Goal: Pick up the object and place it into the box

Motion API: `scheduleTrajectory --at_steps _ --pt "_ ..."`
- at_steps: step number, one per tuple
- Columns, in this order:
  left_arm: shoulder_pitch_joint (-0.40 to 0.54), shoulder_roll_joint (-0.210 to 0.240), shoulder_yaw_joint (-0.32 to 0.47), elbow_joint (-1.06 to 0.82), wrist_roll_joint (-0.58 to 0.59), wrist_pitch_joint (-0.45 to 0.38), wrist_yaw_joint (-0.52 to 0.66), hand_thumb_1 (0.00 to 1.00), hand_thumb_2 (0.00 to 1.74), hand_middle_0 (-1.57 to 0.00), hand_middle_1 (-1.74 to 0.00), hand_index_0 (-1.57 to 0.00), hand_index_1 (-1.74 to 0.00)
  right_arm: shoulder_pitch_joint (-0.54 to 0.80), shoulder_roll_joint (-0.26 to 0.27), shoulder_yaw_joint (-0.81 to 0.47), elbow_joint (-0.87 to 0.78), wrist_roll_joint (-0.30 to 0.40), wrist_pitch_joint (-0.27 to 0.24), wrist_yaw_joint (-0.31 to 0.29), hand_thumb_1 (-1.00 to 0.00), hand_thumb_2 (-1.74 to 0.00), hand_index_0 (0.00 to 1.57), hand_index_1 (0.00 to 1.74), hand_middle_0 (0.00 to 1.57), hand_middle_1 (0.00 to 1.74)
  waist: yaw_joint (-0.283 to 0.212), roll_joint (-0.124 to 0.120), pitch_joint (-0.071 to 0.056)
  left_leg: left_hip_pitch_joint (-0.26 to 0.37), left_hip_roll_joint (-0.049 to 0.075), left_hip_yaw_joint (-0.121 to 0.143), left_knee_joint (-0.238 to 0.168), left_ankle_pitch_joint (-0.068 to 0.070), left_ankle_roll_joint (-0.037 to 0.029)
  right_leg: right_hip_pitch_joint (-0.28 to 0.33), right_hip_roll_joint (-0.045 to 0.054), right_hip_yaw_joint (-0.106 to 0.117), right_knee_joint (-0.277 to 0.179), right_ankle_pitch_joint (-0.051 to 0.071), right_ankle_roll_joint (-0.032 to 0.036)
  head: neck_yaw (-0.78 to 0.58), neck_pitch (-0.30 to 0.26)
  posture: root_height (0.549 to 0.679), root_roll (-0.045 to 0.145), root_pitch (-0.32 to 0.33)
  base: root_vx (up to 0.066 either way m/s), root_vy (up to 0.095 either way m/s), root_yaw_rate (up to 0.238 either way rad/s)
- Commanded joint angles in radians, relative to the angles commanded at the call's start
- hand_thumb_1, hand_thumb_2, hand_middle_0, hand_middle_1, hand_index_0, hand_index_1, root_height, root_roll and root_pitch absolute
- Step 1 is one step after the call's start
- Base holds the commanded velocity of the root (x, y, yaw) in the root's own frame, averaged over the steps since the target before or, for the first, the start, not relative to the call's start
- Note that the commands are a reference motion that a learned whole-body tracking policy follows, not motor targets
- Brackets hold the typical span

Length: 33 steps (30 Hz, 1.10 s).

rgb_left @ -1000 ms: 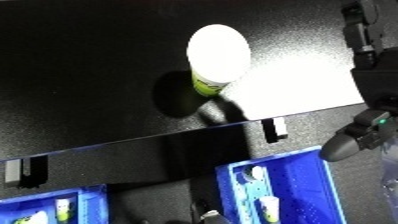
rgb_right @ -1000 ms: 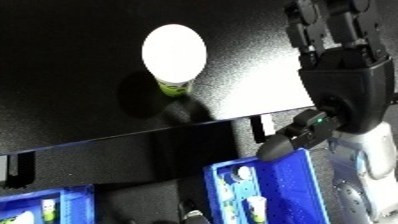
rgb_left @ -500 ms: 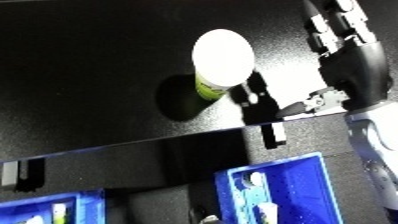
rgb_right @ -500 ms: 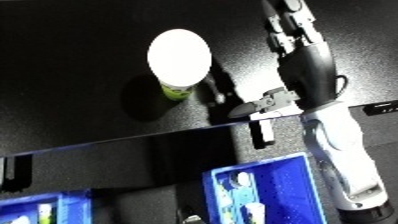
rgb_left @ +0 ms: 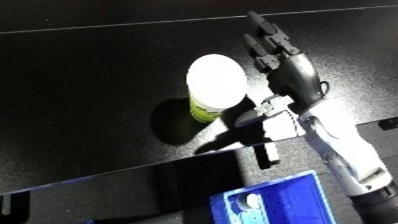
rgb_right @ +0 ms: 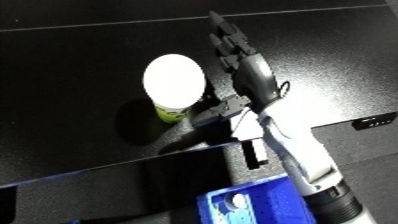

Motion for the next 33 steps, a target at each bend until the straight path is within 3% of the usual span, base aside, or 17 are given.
scheduleTrajectory --at_steps 4,21,27,33 --pt "-0.003 -0.006 -0.008 -0.011 0.000 0.009 0.004 0.00 0.00 0.00 0.00 0.00 0.00 -0.031 0.015 0.029 0.009 0.006 0.024 0.012 0.00 0.00 0.00 0.00 0.00 0.00 0.006 0.004 0.001 -0.002 -0.004 -0.002 0.000 0.001 -0.0006 -0.005 -0.0032 0.001 0.004 0.000 -0.0002 0.018 0.000 0.629 0.064 -0.032 0.004 0.015 0.047" --pt "-0.007 -0.023 -0.019 -0.036 0.006 0.032 0.026 0.00 0.00 0.00 0.00 0.00 0.00 -0.040 0.084 0.095 -0.022 0.002 0.078 0.045 -0.85 -1.48 1.33 1.48 1.33 1.48 0.015 0.007 0.001 0.006 -0.008 -0.002 -0.014 0.008 -0.0034 -0.005 -0.0098 0.002 0.003 0.000 0.0014 0.045 -0.008 0.630 0.071 -0.031 0.007 0.005 0.030" --pt "-0.006 -0.022 -0.019 -0.033 0.002 0.028 0.024 0.00 0.00 0.00 0.00 0.00 0.00 -0.031 0.070 0.086 -0.028 0.004 0.066 0.039 -0.85 -1.48 1.33 1.48 1.33 1.48 0.009 0.005 0.002 0.010 -0.004 0.000 -0.026 0.016 -0.0074 -0.003 -0.0063 0.002 -0.007 0.006 0.0037 0.054 0.003 0.631 0.070 -0.029 -0.016 -0.007 -0.014" --pt "0.004 -0.022 -0.004 -0.025 -0.007 0.017 0.020 0.00 0.00 0.00 0.00 0.00 0.00 0.018 0.037 0.033 -0.091 -0.001 0.007 0.014 -0.85 -1.48 1.33 1.48 1.33 1.48 -0.011 0.002 0.002 0.012 0.002 0.008 -0.036 0.018 -0.0113 -0.008 0.0010 0.009 -0.015 0.010 0.0082 0.058 0.016 0.632 0.069 -0.022 -0.025 0.013 -0.074"
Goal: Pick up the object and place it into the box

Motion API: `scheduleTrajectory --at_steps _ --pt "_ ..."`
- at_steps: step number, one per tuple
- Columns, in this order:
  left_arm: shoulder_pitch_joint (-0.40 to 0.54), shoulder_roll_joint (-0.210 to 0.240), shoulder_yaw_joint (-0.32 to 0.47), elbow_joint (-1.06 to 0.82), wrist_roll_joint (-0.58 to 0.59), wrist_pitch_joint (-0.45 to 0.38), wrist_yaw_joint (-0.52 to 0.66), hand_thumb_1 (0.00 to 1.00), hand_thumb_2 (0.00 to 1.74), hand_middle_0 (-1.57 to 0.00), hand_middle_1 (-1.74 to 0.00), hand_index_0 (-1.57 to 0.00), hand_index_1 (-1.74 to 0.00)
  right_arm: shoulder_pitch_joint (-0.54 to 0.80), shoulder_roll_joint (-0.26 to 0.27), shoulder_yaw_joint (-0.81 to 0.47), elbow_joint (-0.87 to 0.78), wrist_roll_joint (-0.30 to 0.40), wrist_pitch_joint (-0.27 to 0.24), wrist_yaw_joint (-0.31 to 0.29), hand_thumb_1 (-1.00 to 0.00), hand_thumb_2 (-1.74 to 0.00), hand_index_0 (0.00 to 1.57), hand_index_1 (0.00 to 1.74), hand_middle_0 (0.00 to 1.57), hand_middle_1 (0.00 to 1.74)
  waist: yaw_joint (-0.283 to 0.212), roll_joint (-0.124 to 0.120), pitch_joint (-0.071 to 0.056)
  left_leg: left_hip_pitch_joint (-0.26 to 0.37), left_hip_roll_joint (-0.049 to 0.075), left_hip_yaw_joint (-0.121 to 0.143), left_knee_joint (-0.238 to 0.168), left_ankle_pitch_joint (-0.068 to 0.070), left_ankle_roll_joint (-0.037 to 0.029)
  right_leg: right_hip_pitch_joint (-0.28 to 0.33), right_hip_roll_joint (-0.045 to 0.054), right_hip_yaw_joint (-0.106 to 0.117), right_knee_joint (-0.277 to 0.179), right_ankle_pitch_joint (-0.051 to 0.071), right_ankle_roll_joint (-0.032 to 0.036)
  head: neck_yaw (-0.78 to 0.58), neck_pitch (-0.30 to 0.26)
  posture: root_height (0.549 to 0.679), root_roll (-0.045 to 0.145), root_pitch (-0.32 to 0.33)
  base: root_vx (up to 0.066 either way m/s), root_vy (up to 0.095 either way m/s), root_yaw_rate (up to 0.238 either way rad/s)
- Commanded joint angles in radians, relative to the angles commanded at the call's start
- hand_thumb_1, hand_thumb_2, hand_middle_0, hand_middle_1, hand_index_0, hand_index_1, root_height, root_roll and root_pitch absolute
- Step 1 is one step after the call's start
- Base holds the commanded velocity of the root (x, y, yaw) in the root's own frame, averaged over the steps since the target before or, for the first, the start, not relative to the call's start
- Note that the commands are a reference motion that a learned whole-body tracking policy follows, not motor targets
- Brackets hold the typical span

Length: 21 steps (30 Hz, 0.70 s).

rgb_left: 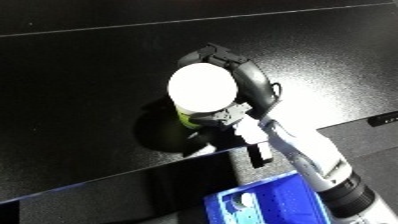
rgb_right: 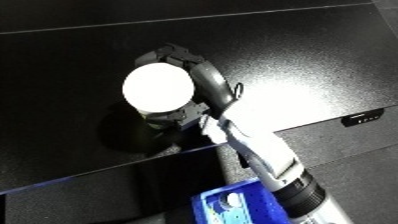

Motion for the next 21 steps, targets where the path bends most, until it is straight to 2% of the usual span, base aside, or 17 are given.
scheduleTrajectory --at_steps 4,9,14,18,21 --pt "0.011 -0.001 0.014 0.002 -0.011 -0.011 -0.001 0.00 0.00 0.00 0.00 0.00 0.00 0.054 -0.024 -0.064 -0.076 -0.005 -0.043 -0.025 -0.85 -1.48 1.33 1.48 1.33 1.48 -0.021 -0.003 0.002 -0.001 0.006 0.009 -0.001 -0.003 -0.0013 -0.008 0.0091 0.009 -0.005 0.004 0.0045 -0.003 0.016 0.632 0.067 -0.015 -0.038 0.020 -0.121" --pt "0.020 -0.003 0.042 0.008 -0.025 -0.022 -0.004 0.00 0.00 0.00 0.00 0.00 0.00 0.131 -0.052 -0.142 -0.184 -0.041 -0.070 -0.036 -0.85 -1.48 1.33 1.48 1.33 1.48 -0.056 -0.009 0.002 -0.002 0.017 0.026 0.002 -0.011 -0.0028 -0.017 0.0227 0.025 -0.012 0.008 0.0092 0.009 0.033 0.633 0.066 -0.006 -0.044 0.035 -0.153" --pt "0.034 -0.010 0.064 0.021 -0.043 -0.043 -0.016 0.00 0.00 0.00 0.00 0.00 0.00 0.225 -0.095 -0.224 -0.265 -0.061 -0.102 -0.047 -0.85 -1.48 1.33 1.48 1.33 1.48 -0.097 -0.012 0.002 0.009 0.029 0.051 0.000 -0.019 -0.0033 -0.018 0.0339 0.044 -0.026 0.013 0.0120 0.050 0.019 0.634 0.067 -0.002 -0.030 0.063 -0.137" --pt "0.043 -0.019 0.080 0.034 -0.073 -0.061 -0.024 0.00 0.00 0.00 0.00 0.00 0.00 0.316 -0.110 -0.310 -0.303 -0.083 -0.177 -0.104 -0.85 -1.48 1.33 1.48 1.33 1.48 -0.136 -0.013 0.004 0.021 0.035 0.073 -0.005 -0.030 -0.0006 -0.020 0.0460 0.061 -0.030 0.014 0.0145 0.135 0.015 0.634 0.066 0.002 -0.009 0.093 -0.152" --pt "0.054 -0.030 0.096 0.049 -0.103 -0.075 -0.032 0.00 0.00 0.00 0.00 0.00 0.00 0.399 -0.095 -0.392 -0.317 -0.092 -0.264 -0.152 -0.85 -1.48 1.33 1.48 1.33 1.48 -0.168 -0.014 0.008 0.032 0.037 0.089 -0.008 -0.042 0.0035 -0.017 0.0582 0.073 -0.031 0.012 0.0162 0.184 0.019 0.634 0.065 0.004 0.026 0.111 -0.200"
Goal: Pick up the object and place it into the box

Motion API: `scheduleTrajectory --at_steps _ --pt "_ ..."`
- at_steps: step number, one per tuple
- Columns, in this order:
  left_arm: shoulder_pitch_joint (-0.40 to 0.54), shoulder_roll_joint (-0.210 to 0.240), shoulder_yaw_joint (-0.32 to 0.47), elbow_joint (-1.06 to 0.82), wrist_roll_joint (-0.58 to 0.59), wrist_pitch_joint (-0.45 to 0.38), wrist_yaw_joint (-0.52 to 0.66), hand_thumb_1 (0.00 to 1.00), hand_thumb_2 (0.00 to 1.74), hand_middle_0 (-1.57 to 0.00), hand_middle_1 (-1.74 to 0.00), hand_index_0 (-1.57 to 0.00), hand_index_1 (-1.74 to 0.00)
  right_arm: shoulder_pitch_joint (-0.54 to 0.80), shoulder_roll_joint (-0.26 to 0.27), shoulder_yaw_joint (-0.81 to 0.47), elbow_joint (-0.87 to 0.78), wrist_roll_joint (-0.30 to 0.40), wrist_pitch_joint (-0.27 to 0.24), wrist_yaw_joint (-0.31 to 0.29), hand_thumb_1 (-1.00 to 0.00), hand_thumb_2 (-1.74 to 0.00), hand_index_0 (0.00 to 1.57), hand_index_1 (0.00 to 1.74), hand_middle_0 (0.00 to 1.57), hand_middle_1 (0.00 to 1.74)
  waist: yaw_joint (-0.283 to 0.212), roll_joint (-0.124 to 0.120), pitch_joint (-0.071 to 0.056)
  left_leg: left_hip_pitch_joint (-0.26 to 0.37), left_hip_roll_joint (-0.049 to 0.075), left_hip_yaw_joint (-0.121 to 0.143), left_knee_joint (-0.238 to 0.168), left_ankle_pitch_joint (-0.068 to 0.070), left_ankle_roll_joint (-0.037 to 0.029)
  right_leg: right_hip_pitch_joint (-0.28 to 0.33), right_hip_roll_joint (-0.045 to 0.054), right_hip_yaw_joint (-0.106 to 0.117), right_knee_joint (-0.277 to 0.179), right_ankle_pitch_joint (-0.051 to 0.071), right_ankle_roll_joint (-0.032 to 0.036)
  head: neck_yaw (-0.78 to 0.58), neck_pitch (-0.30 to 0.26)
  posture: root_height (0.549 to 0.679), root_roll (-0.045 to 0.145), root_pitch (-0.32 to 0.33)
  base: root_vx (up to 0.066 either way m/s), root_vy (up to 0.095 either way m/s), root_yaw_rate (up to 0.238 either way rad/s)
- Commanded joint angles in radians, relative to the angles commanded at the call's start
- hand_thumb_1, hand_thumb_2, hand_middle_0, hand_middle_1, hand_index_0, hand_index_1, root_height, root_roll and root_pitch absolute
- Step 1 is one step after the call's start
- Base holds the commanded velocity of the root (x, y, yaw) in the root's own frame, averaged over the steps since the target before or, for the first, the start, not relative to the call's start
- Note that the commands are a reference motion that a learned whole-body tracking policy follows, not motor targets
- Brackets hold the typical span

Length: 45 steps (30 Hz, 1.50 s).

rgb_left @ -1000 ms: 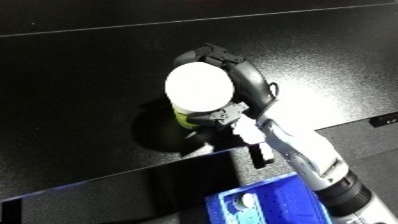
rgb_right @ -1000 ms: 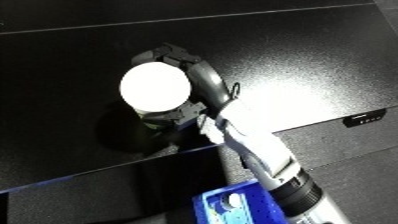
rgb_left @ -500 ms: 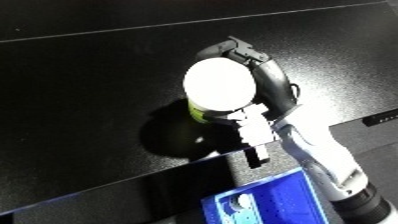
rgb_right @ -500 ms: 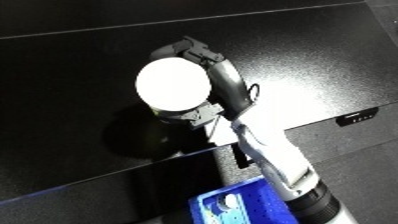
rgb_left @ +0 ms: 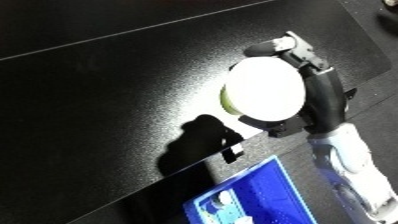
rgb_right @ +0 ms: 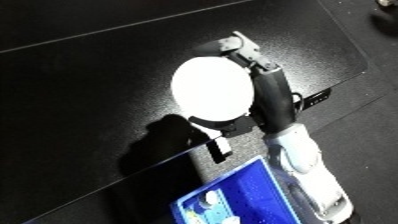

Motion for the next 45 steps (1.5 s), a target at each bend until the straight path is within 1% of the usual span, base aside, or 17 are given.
scheduleTrajectory --at_steps 3,7,10,13,15,18,21,25,28,30,32,34,35,37,38,41,45 --pt "0.013 -0.015 0.013 0.012 -0.023 -0.012 -0.005 0.00 0.00 0.00 0.00 0.00 0.00 0.079 0.025 -0.081 -0.002 -0.021 -0.092 -0.042 -0.85 -1.48 1.33 1.48 1.33 1.48 -0.026 0.001 0.003 0.014 -0.003 0.013 -0.005 -0.011 0.0063 0.003 0.0130 0.011 -0.004 -0.001 0.0008 0.055 -0.007 0.635 0.065 0.007 0.032 0.098 -0.173" --pt "0.028 -0.030 0.024 0.028 -0.045 -0.023 -0.016 0.00 0.00 0.00 0.00 0.00 0.00 0.163 0.044 -0.180 0.032 -0.015 -0.214 -0.105 -0.85 -1.48 1.33 1.48 1.33 1.48 -0.050 0.008 0.004 0.027 -0.012 0.023 -0.007 -0.025 0.0140 0.005 0.0282 0.023 -0.006 -0.002 0.0007 0.111 -0.021 0.635 0.066 0.008 0.034 0.078 -0.133" --pt "0.035 -0.036 0.025 0.034 -0.057 -0.024 -0.025 0.00 0.00 0.00 0.00 0.00 0.00 0.220 0.046 -0.249 0.087 -0.007 -0.282 -0.148 -0.85 -1.48 1.33 1.48 1.33 1.48 -0.063 0.016 0.006 0.035 -0.019 0.026 -0.010 -0.031 0.0179 0.006 0.0369 0.030 -0.004 -0.005 0.0004 0.135 -0.028 0.635 0.066 0.009 0.032 0.063 -0.110" --pt "0.034 -0.038 0.025 0.038 -0.065 -0.024 -0.034 0.00 0.00 0.00 0.00 0.00 0.00 0.265 0.043 -0.297 0.157 0.015 -0.332 -0.189 -0.85 -1.48 1.33 1.48 1.33 1.48 -0.071 0.023 0.007 0.042 -0.027 0.026 -0.015 -0.032 0.0208 0.005 0.0451 0.037 -0.006 -0.006 -0.0011 0.150 -0.037 0.635 0.067 0.012 0.025 0.047 -0.077" --pt "0.031 -0.039 0.022 0.042 -0.070 -0.025 -0.039 0.00 0.00 0.00 0.00 0.00 0.00 0.288 0.046 -0.318 0.215 0.047 -0.360 -0.200 -0.85 -1.48 1.33 1.48 1.33 1.48 -0.075 0.027 0.007 0.043 -0.029 0.026 -0.016 -0.033 0.0223 0.004 0.0494 0.040 -0.005 -0.006 -0.0019 0.149 -0.045 0.635 0.068 0.013 0.020 0.025 -0.054" --pt "0.025 -0.039 0.018 0.043 -0.074 -0.025 -0.041 0.00 0.00 0.00 0.00 0.00 0.00 0.320 0.058 -0.335 0.320 0.108 -0.389 -0.182 -0.85 -1.48 1.33 1.48 1.33 1.48 -0.079 0.031 0.008 0.041 -0.032 0.024 -0.013 -0.033 0.0249 0.000 0.0541 0.043 -0.003 -0.004 -0.0030 0.143 -0.044 0.635 0.068 0.014 0.011 0.011 -0.044" --pt "0.021 -0.038 0.016 0.036 -0.072 -0.019 -0.037 0.00 0.00 0.00 0.00 0.00 0.00 0.343 0.071 -0.321 0.431 0.142 -0.392 -0.151 -0.85 -1.48 1.33 1.48 1.33 1.48 -0.078 0.035 0.012 0.040 -0.035 0.020 -0.014 -0.030 0.0275 -0.005 0.0571 0.046 -0.003 -0.002 -0.0040 0.158 -0.050 0.635 0.067 0.016 -0.006 0.000 -0.022" --pt "0.016 -0.033 0.012 0.028 -0.067 -0.007 -0.033 0.00 0.00 0.00 0.00 0.00 0.00 0.350 0.078 -0.268 0.578 0.172 -0.366 -0.098 -0.85 -1.48 1.33 1.48 1.33 1.48 -0.072 0.042 0.015 0.036 -0.040 0.015 -0.015 -0.026 0.0297 -0.007 0.0595 0.047 -0.006 0.003 -0.0072 0.185 -0.067 0.635 0.068 0.017 -0.007 0.001 0.009" --pt "0.013 -0.028 0.010 0.022 -0.059 0.003 -0.031 0.00 0.00 0.00 0.00 0.00 0.00 0.340 0.078 -0.210 0.692 0.198 -0.320 -0.020 -0.85 -1.48 1.33 1.48 1.33 1.48 -0.065 0.048 0.017 0.033 -0.043 0.010 -0.012 -0.022 0.0299 -0.006 0.0584 0.047 -0.007 0.006 -0.0103 0.203 -0.079 0.635 0.068 0.015 -0.006 -0.005 0.026" --pt "0.011 -0.023 0.012 0.017 -0.051 0.010 -0.031 0.00 0.00 0.00 0.00 0.00 0.00 0.326 0.081 -0.161 0.764 0.235 -0.244 0.079 -0.85 -1.48 1.33 1.48 1.33 1.48 -0.061 0.049 0.019 0.031 -0.043 0.006 -0.009 -0.020 0.0288 -0.006 0.0569 0.047 -0.007 0.008 -0.0118 0.213 -0.086 0.635 0.068 0.014 -0.008 -0.013 0.027" --pt "0.008 -0.016 0.012 0.011 -0.039 0.020 -0.030 0.00 0.00 0.00 0.00 0.00 0.00 0.312 0.087 -0.104 0.842 0.278 -0.125 0.210 -0.85 -1.48 1.33 1.48 1.33 1.48 -0.054 0.048 0.019 0.027 -0.045 0.001 -0.005 -0.018 0.0288 -0.007 0.0557 0.045 -0.008 0.009 -0.0141 0.237 -0.094 0.635 0.067 0.013 -0.012 -0.034 0.050" --pt "0.002 -0.009 0.009 0.009 -0.023 0.029 -0.028 0.00 0.00 0.00 0.00 0.00 0.00 0.298 0.094 -0.049 0.933 0.309 0.002 0.334 -0.85 -1.48 1.33 1.48 1.33 1.48 -0.042 0.046 0.016 0.021 -0.046 -0.005 0.001 -0.019 0.0309 -0.007 0.0546 0.041 -0.009 0.011 -0.0168 0.260 -0.104 0.635 0.066 0.012 -0.015 -0.062 0.085" --pt "-0.002 -0.006 0.006 0.009 -0.013 0.032 -0.028 0.00 0.00 0.00 0.00 0.00 0.00 0.289 0.096 -0.025 0.981 0.314 0.050 0.380 -0.85 -1.48 1.33 1.48 1.33 1.48 -0.035 0.045 0.014 0.018 -0.048 -0.008 0.004 -0.020 0.0325 -0.007 0.0541 0.039 -0.009 0.012 -0.0179 0.268 -0.109 0.635 0.065 0.011 -0.018 -0.077 0.105" --pt "-0.010 -0.002 -0.003 0.012 0.003 0.034 -0.027 0.00 0.00 0.00 0.00 0.00 0.00 0.270 0.097 0.004 1.066 0.312 0.108 0.433 -0.85 -1.48 1.33 1.48 1.33 1.48 -0.021 0.045 0.011 0.014 -0.049 -0.014 0.008 -0.021 0.0349 -0.006 0.0529 0.034 -0.007 0.012 -0.0184 0.288 -0.120 0.635 0.063 0.009 -0.013 -0.077 0.102" --pt "-0.014 -0.001 -0.007 0.013 0.011 0.035 -0.027 0.00 0.00 0.00 0.00 0.00 0.00 0.259 0.096 0.013 1.100 0.308 0.122 0.447 -0.85 -1.48 1.33 1.48 1.33 1.48 -0.015 0.045 0.009 0.012 -0.049 -0.017 0.010 -0.021 0.0358 -0.006 0.0524 0.032 -0.005 0.013 -0.0184 0.292 -0.122 0.635 0.062 0.008 -0.009 -0.071 0.097" --pt "-0.024 -0.001 -0.024 0.017 0.023 0.036 -0.023 0.00 0.00 0.00 0.00 0.00 0.00 0.227 0.098 0.030 1.179 0.306 0.139 0.463 -0.70 -1.22 1.10 1.22 1.10 1.22 0.001 0.047 0.005 0.010 -0.052 -0.025 0.013 -0.020 0.0379 -0.002 0.0504 0.026 -0.001 0.013 -0.0176 0.305 -0.130 0.634 0.059 0.004 -0.003 -0.060 0.089" --pt "-0.031 0.001 -0.036 0.023 0.029 0.042 -0.019 0.00 0.00 0.00 0.00 0.00 0.00 0.197 0.101 0.033 1.233 0.300 0.132 0.467 -0.50 -0.87 0.79 0.87 0.79 0.87 0.015 0.050 0.000 0.006 -0.054 -0.033 0.014 -0.017 0.0377 0.002 0.0481 0.020 0.004 0.012 -0.0158 0.313 -0.140 0.634 0.057 0.001 0.000 -0.034 0.059"
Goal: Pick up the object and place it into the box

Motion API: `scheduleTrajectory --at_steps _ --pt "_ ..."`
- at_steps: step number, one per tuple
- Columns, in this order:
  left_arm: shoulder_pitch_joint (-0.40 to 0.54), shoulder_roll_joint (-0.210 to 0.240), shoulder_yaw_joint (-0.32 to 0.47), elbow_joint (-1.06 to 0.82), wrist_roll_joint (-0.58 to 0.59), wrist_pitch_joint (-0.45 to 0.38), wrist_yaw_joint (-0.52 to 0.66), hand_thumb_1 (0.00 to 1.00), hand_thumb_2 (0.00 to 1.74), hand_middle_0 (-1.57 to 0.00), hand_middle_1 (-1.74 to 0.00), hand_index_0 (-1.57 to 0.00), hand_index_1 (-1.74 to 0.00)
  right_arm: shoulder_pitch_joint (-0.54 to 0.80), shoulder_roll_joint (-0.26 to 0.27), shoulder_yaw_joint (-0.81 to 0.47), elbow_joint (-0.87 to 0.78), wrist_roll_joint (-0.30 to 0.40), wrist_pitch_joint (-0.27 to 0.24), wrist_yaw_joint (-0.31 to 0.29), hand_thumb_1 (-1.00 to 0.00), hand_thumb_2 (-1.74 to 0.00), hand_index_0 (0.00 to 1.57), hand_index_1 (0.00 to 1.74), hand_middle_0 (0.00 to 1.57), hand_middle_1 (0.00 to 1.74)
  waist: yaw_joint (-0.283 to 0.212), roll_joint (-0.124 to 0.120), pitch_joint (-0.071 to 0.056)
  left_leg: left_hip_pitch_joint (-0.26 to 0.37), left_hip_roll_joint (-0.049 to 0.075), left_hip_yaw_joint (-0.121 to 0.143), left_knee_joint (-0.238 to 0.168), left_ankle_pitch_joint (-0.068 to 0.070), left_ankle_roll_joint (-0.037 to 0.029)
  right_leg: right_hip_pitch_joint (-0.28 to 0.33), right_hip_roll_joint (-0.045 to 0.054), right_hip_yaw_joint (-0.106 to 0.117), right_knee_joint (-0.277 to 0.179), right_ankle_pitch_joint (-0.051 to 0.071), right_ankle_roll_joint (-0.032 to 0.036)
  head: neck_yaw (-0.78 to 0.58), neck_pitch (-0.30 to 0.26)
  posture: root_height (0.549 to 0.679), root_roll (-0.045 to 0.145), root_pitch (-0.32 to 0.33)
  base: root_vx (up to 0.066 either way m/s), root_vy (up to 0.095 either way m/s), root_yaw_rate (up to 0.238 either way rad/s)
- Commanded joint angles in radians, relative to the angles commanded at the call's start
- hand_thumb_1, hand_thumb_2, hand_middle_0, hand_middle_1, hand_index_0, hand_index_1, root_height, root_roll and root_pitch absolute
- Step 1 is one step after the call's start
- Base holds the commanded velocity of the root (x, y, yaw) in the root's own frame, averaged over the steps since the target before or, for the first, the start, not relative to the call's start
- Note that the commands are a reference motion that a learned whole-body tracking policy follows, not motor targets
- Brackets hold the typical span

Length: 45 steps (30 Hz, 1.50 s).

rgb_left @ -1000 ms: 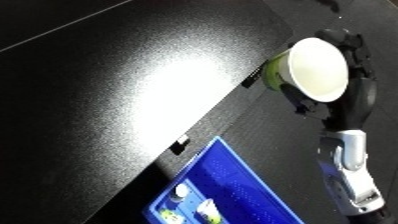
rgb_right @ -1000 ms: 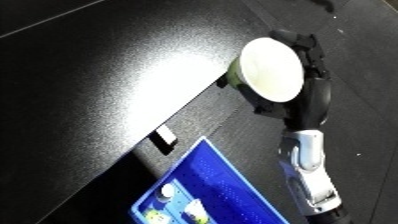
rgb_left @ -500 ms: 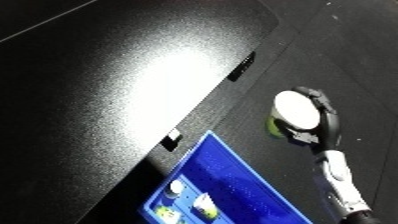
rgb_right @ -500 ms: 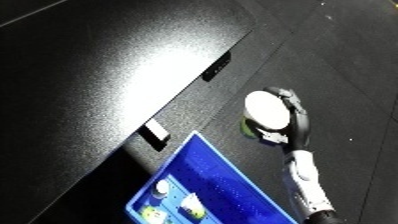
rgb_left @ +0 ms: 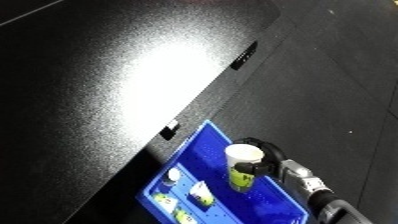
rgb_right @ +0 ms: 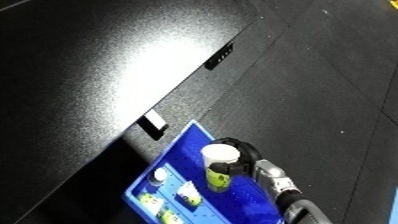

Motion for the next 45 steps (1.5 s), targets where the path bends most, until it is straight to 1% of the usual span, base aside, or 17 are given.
scheduleTrajectory --at_steps 10,15,22,26,30,33,37,41,44,45 --pt "-0.003 0.005 -0.011 0.004 0.003 0.009 -0.006 0.00 0.00 0.00 0.00 0.00 0.00 -0.006 0.021 0.009 0.013 -0.063 -0.036 -0.021 0.00 0.00 0.00 0.00 0.00 0.00 0.011 0.002 -0.008 -0.009 -0.004 -0.010 0.000 0.010 -0.0026 -0.003 -0.0013 -0.008 0.007 0.000 0.0024 -0.010 -0.028 0.633 0.055 0.001 -0.001 -0.018 0.036" --pt "-0.006 0.004 -0.018 0.005 0.003 0.009 -0.001 0.00 0.00 0.00 0.00 0.00 0.00 -0.009 0.030 0.020 0.013 -0.082 -0.044 -0.025 0.00 0.00 0.00 0.00 0.00 0.00 0.016 0.001 -0.011 -0.013 -0.004 -0.013 -0.003 0.016 -0.0051 -0.004 -0.0024 -0.011 0.008 0.000 0.0026 -0.023 -0.029 0.633 0.056 0.001 0.002 -0.018 0.031" --pt "-0.008 0.008 -0.023 0.005 0.003 0.012 0.002 0.00 0.00 0.00 0.00 0.00 0.00 -0.013 0.037 0.032 0.008 -0.095 -0.040 -0.024 0.00 0.00 0.00 0.00 0.00 0.00 0.026 0.001 -0.014 -0.017 -0.006 -0.020 -0.009 0.025 -0.0084 -0.003 -0.0039 -0.017 0.010 -0.001 0.0020 -0.034 -0.037 0.633 0.056 0.002 -0.006 -0.025 0.042" --pt "-0.008 0.009 -0.029 0.006 0.007 0.014 -0.001 0.00 0.00 0.00 0.00 0.00 0.00 -0.021 0.048 0.048 0.012 -0.104 -0.023 -0.011 0.00 0.00 0.00 0.00 0.00 0.00 0.034 0.002 -0.017 -0.020 -0.007 -0.025 -0.008 0.029 -0.0105 -0.002 -0.0066 -0.021 0.013 -0.004 0.0002 -0.049 -0.054 0.633 0.058 0.000 -0.007 -0.030 0.057" --pt "-0.010 0.007 -0.037 0.008 0.016 0.015 -0.003 0.00 0.00 0.00 0.00 0.00 0.00 -0.039 0.057 0.067 0.019 -0.125 0.001 0.020 0.00 0.00 0.00 0.00 0.00 0.00 0.046 0.002 -0.020 -0.018 -0.008 -0.032 -0.005 0.031 -0.0123 0.005 -0.0126 -0.026 0.017 -0.008 -0.0032 -0.104 -0.067 0.633 0.060 -0.008 -0.001 -0.035 0.074" --pt "-0.013 0.008 -0.044 0.007 0.027 0.014 0.001 0.00 0.00 0.00 0.00 0.00 0.00 -0.053 0.067 0.089 0.018 -0.155 0.007 0.030 0.00 0.00 0.00 0.00 0.00 0.00 0.058 0.001 -0.022 -0.018 -0.010 -0.039 -0.004 0.033 -0.0140 0.012 -0.0181 -0.031 0.020 -0.013 -0.0057 -0.174 -0.076 0.632 0.063 -0.014 -0.008 -0.056 0.113" --pt "-0.024 0.013 -0.052 0.007 0.069 0.004 0.025 0.00 0.00 0.00 0.00 0.00 0.00 -0.071 0.087 0.126 0.011 -0.196 0.026 0.032 0.00 0.00 0.00 0.00 0.00 0.00 0.079 -0.004 -0.028 -0.019 -0.011 -0.050 -0.005 0.039 -0.0170 0.019 -0.0280 -0.040 0.025 -0.019 -0.0084 -0.309 -0.066 0.632 0.066 -0.021 -0.013 -0.080 0.142" --pt "-0.041 0.023 -0.059 0.002 0.088 0.005 0.032 0.00 0.00 0.00 0.00 0.00 0.00 -0.092 0.111 0.170 -0.005 -0.227 0.058 0.032 0.00 0.00 0.00 0.00 0.00 0.00 0.103 -0.014 -0.031 -0.026 -0.010 -0.063 -0.008 0.051 -0.0208 0.021 -0.0377 -0.052 0.026 -0.021 -0.0077 -0.462 -0.044 0.632 0.066 -0.024 -0.026 -0.099 0.150" --pt "-0.056 0.027 -0.066 -0.003 0.093 0.015 0.043 0.00 0.00 0.00 0.00 0.00 0.00 -0.111 0.131 0.204 -0.014 -0.251 0.067 0.006 0.00 0.00 0.00 0.00 0.00 0.00 0.120 -0.021 -0.032 -0.038 -0.008 -0.076 -0.007 0.059 -0.0221 0.018 -0.0454 -0.062 0.029 -0.021 -0.0064 -0.575 -0.029 0.631 0.064 -0.023 -0.029 -0.092 0.111" --pt "-0.061 0.027 -0.068 -0.004 0.095 0.017 0.046 0.00 0.00 0.00 0.00 0.00 0.00 -0.117 0.137 0.213 -0.017 -0.255 0.071 -0.003 0.00 0.00 0.00 0.00 0.00 0.00 0.124 -0.023 -0.032 -0.042 -0.008 -0.079 -0.005 0.062 -0.0222 0.017 -0.0478 -0.065 0.031 -0.021 -0.0062 -0.591 -0.027 0.631 0.064 -0.024 -0.019 -0.066 0.080"
